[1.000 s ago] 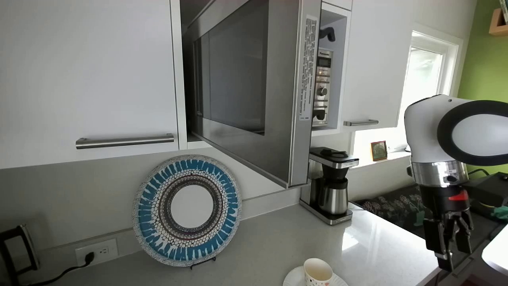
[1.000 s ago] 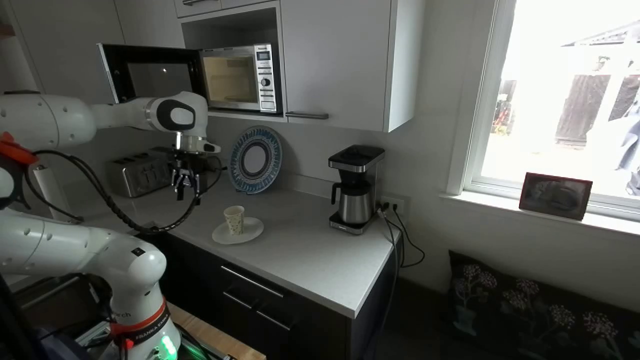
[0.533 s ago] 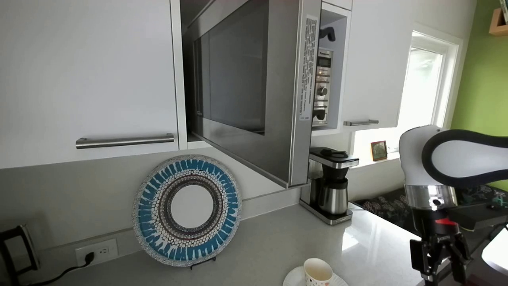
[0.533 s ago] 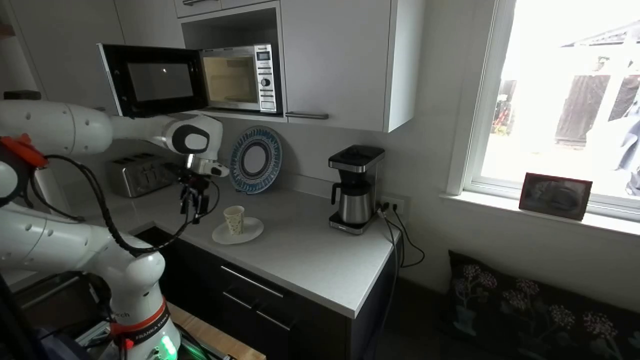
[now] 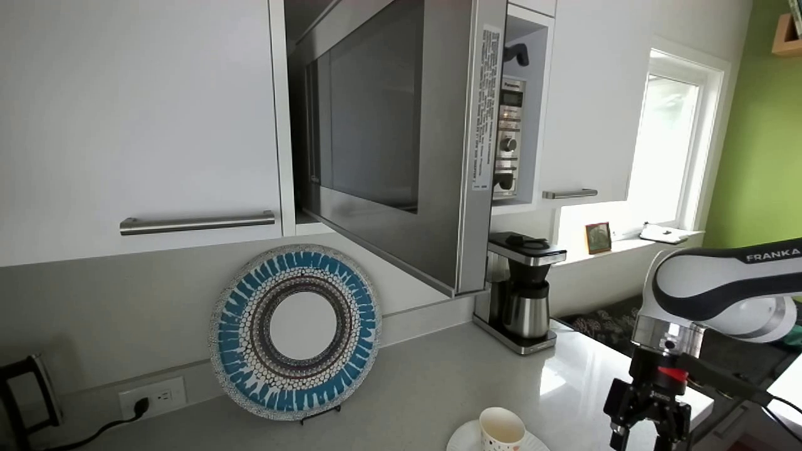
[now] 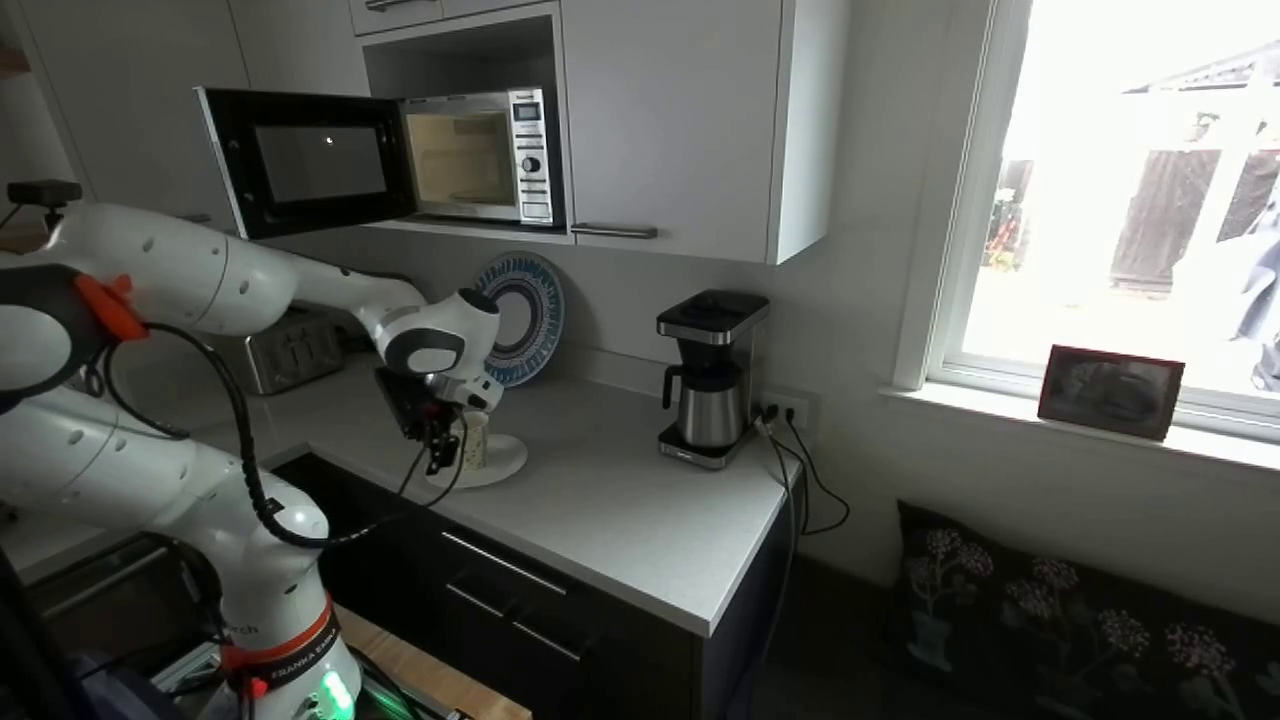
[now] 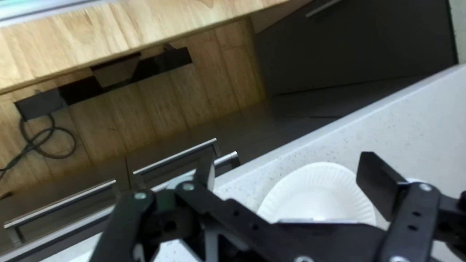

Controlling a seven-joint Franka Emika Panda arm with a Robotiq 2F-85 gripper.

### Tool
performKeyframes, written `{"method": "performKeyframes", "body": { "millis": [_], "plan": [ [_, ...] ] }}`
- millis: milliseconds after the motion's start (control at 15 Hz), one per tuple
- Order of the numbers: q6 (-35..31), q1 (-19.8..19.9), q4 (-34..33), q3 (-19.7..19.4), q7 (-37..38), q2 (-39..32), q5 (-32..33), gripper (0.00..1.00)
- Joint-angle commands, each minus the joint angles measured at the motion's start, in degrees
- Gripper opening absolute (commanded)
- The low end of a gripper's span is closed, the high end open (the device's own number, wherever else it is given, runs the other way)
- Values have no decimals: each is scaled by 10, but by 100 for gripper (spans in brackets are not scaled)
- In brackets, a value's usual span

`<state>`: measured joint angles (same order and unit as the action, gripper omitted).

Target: Put the plate and the cup in the microwave

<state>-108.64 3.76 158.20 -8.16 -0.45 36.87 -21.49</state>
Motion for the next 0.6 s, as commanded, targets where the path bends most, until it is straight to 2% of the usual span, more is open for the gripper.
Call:
{"method": "performKeyframes", "body": {
  "millis": [0, 533],
  "plan": [
    [-16, 6, -1, -6, -16, -13, -27, 100],
    [-21, 6, -6, -5, -23, -22, -31, 100]
  ]
}}
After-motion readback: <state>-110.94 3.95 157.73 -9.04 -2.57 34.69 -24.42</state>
